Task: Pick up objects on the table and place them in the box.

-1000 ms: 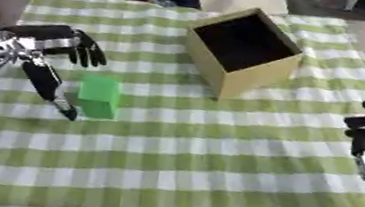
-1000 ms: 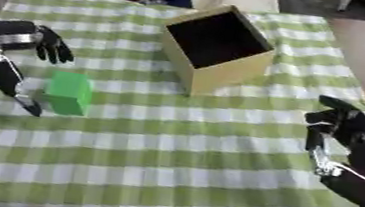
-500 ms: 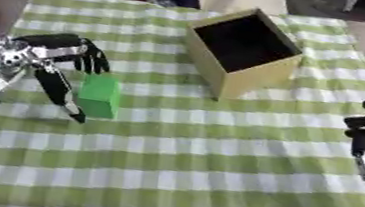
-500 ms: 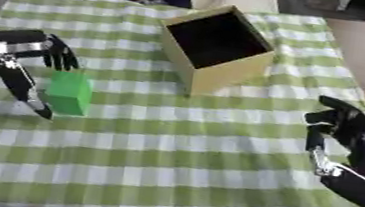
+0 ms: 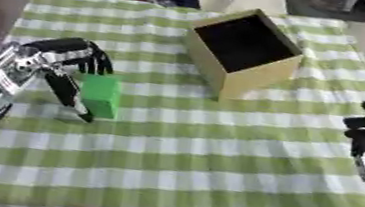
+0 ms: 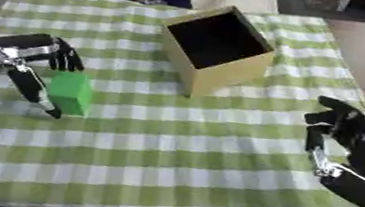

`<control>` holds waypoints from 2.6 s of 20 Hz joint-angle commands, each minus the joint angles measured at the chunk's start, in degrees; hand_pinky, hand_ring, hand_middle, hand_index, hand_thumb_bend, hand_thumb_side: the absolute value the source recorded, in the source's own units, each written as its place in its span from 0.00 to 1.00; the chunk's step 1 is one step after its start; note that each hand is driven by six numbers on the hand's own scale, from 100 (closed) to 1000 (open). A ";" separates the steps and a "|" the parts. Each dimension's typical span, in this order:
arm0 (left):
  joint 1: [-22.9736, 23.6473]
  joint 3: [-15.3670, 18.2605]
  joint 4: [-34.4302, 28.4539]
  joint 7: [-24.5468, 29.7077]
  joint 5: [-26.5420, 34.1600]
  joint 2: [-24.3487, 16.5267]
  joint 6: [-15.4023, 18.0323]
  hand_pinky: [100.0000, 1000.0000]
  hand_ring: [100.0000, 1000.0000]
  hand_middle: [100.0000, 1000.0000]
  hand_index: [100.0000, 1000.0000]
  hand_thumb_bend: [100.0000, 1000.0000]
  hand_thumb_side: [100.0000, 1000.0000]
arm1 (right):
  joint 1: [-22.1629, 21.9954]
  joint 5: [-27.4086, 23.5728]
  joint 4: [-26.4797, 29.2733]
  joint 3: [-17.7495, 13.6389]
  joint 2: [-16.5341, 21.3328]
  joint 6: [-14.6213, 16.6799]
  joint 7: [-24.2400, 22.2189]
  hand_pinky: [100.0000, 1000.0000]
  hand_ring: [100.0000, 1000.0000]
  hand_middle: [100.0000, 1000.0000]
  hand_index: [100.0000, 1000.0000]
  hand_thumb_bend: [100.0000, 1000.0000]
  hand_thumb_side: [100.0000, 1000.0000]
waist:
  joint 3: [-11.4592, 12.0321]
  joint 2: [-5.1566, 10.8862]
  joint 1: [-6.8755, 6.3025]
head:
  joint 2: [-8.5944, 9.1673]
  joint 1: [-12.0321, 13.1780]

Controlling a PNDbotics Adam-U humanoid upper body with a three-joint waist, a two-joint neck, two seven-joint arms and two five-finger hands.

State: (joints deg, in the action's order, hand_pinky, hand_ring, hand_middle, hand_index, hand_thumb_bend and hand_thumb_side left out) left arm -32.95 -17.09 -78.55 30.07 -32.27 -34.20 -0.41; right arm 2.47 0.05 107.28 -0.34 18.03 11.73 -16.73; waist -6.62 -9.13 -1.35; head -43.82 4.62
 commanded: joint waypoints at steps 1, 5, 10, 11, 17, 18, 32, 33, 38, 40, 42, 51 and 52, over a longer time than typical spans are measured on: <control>-1.31 0.21 0.66 -0.78 -0.57 -0.49 -0.10 0.59 0.55 0.51 0.69 0.86 0.00 | 0.26 -0.24 0.78 -0.21 1.03 0.20 -0.20 0.68 0.75 0.57 0.87 0.00 0.13 | -0.04 0.78 0.05 | -0.29 0.15; -1.50 0.21 1.85 -1.30 -1.14 -0.28 -0.32 0.56 0.48 0.44 0.64 0.83 0.00 | 0.28 -0.20 0.76 -0.21 1.01 0.19 -0.18 0.68 0.75 0.57 0.87 0.00 0.13 | -0.10 0.77 0.01 | -0.29 0.17; -1.51 0.74 1.70 -4.59 -0.74 -0.29 -1.70 0.50 0.37 0.29 0.51 0.70 0.00 | 0.24 -0.16 0.71 -0.24 0.99 0.15 -0.14 0.68 0.75 0.57 0.87 0.00 0.13 | -0.15 0.82 -0.05 | -0.29 0.14; -1.51 0.85 1.49 -5.29 -0.49 -0.33 -2.02 0.48 0.34 0.27 0.49 0.68 0.00 | 0.25 -0.17 0.71 -0.24 0.99 0.15 -0.13 0.68 0.75 0.57 0.87 0.00 0.13 | -0.15 0.84 -0.06 | -0.29 0.13; -2.51 1.81 -1.50 -8.22 1.11 -0.71 -3.41 0.46 0.30 0.22 0.46 0.65 0.00 | 0.19 -0.24 0.64 -0.19 0.98 0.09 -0.16 0.68 0.75 0.57 0.87 0.00 0.14 | -0.21 1.00 -0.14 | -0.29 0.11; -2.96 1.94 -2.24 -8.39 1.54 -0.77 -3.61 0.46 0.30 0.21 0.46 0.59 0.00 | 0.17 -0.24 0.63 -0.17 0.98 0.08 -0.18 0.68 0.75 0.57 0.87 0.00 0.14 | -0.22 1.02 -0.15 | -0.29 0.10; -18.48 1.00 3.03 -12.38 -3.05 8.99 -3.68 0.46 0.31 0.22 0.46 0.65 0.00 | 0.71 -1.14 0.56 1.46 0.58 0.08 -1.78 0.68 0.75 0.57 0.87 0.00 0.14 | -1.86 1.16 0.51 | 0.05 1.07; -19.58 1.12 4.67 -13.29 -3.96 10.39 -3.47 0.46 0.31 0.22 0.47 0.65 0.00 | 0.84 -1.24 0.56 1.67 0.55 0.08 -2.01 0.68 0.75 0.57 0.87 0.00 0.14 | -2.10 1.12 0.53 | 0.27 1.30; -24.32 2.65 14.20 -19.35 -8.92 17.55 -2.23 0.47 0.31 0.22 0.47 0.66 0.00 | 1.76 -1.94 0.70 2.88 0.33 0.06 -3.31 0.68 0.75 0.57 0.87 0.00 0.14 | -3.88 0.66 0.69 | 1.38 2.70; -25.61 3.81 17.85 -22.11 -11.03 20.25 -1.82 0.47 0.32 0.22 0.47 0.66 0.00 | 2.09 -2.14 0.72 3.36 0.20 0.02 -3.86 0.68 0.75 0.57 0.87 0.00 0.14 | -4.71 0.36 0.74 | 1.76 3.38; -26.59 4.96 21.01 -24.99 -12.89 22.37 -1.66 0.48 0.32 0.23 0.48 0.66 0.00 | 2.40 -2.32 0.71 3.77 0.04 -0.02 -4.34 0.68 0.75 0.57 0.87 0.00 0.14 | -5.51 0.08 0.76 | 2.04 3.94; -27.22 8.01 28.45 -35.00 -17.19 26.51 -2.36 0.62 0.63 0.59 0.76 0.98 0.15 | 3.03 -2.50 0.53 4.62 -0.30 -0.18 -5.44 0.68 0.75 0.57 0.87 0.00 0.15 | -7.19 -0.61 0.56 | 2.74 4.52; -27.12 7.95 28.58 -35.17 -17.33 26.49 -2.24 0.65 0.68 0.65 0.79 1.00 0.17 | 3.01 -2.47 0.51 4.62 -0.28 -0.17 -5.46 0.68 0.75 0.57 0.87 0.00 0.15 | -7.18 -0.61 0.52 | 2.74 4.48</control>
State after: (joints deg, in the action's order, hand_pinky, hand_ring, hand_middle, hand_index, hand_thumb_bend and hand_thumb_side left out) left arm -58.72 -9.64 -49.69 -4.20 -49.10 -7.49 -2.66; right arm 5.03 -2.16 107.24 4.30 17.40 11.39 -21.95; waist -13.73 -10.49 -0.97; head -41.70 9.03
